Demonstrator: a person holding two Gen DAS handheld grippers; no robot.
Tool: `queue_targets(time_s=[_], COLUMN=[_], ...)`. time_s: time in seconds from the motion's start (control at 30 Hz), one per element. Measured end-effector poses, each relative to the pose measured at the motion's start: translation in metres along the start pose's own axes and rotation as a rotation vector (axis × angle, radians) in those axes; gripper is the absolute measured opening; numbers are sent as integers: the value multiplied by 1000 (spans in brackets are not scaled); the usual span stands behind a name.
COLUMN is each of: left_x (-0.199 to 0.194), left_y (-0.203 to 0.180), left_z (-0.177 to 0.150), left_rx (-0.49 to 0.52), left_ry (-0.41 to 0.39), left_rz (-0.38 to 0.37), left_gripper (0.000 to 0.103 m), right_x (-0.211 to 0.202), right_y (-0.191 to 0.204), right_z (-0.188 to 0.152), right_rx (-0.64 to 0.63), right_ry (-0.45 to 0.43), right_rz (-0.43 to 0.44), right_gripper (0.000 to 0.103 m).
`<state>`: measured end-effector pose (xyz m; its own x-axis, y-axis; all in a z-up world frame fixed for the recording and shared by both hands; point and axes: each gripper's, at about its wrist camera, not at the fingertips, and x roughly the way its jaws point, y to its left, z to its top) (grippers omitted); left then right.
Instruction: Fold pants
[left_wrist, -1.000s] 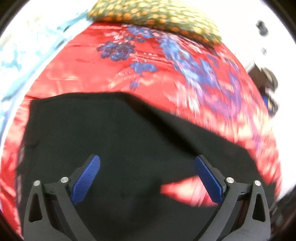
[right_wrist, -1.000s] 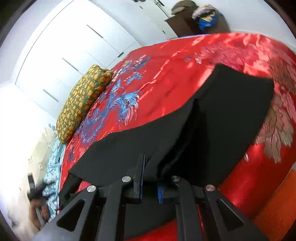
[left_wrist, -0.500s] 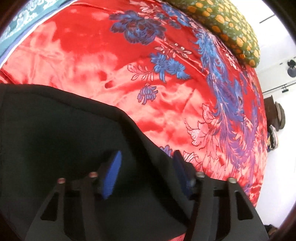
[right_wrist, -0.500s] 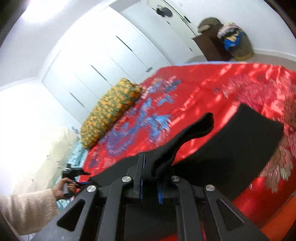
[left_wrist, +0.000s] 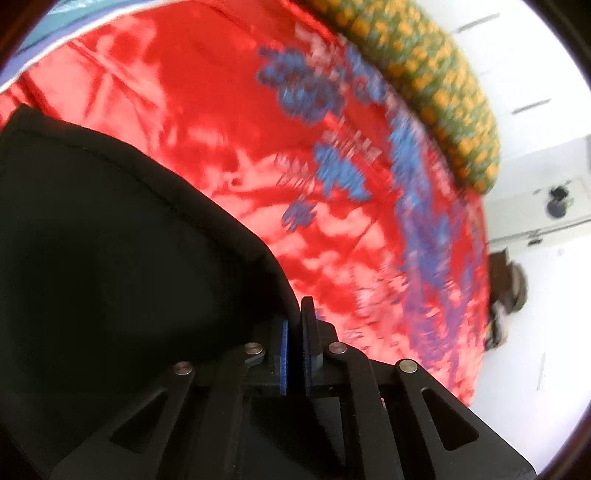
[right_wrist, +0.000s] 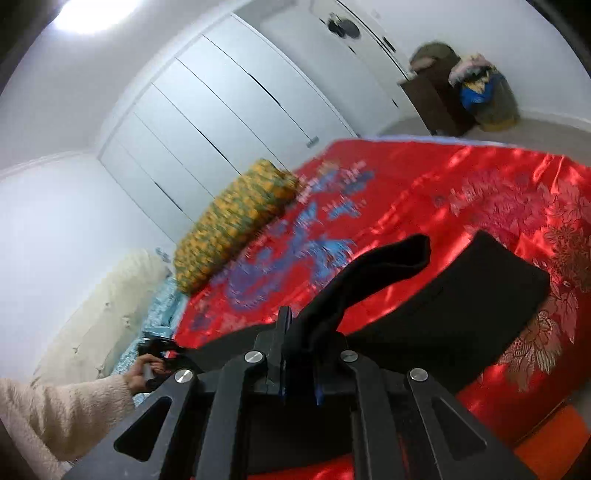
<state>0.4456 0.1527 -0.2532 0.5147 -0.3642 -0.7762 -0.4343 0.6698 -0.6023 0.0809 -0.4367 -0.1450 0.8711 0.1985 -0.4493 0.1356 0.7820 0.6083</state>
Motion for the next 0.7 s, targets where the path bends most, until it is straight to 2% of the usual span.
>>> queue_targets(time_s=[0.1, 0.17, 0.23, 0.3, 0.37, 0.43, 0.53, 0.6, 0.7], left_x=[-62, -133, -191, -232, -236, -217, -190, -180, -179], left_y=[-5, -3, 8, 30, 60, 96, 130, 130, 123], left_z=[-9, -29, -57, -102, -145, -174, -196, -203, -206], left_rx=[-3, 43, 104, 184, 222, 173, 88, 98, 143], left_ry=[-88, -204, -303, -366, -340, -249, -165, -127, -115], left_rz=[-118, -187, -206, -145, -25, 50, 96, 115, 127], left_gripper=[4, 4, 4, 5, 5, 5, 5, 4, 4], right_x=[24, 30, 31, 30, 33, 43, 54, 58, 57], right_y=[2, 12, 19, 13, -12, -48, -81, -92, -102], right_z=[31, 58, 78, 82, 70, 45, 15, -1, -7], right_rx=[-53, -98, -133, -142, -75, 37, 102, 101, 117], right_ry=[16, -12, -32, -25, 25, 106, 188, 230, 246], right_rz=[16, 52, 81, 70, 15, -62, -173, -249, -304], right_gripper=[10, 10, 10, 10, 10, 10, 10, 10, 10])
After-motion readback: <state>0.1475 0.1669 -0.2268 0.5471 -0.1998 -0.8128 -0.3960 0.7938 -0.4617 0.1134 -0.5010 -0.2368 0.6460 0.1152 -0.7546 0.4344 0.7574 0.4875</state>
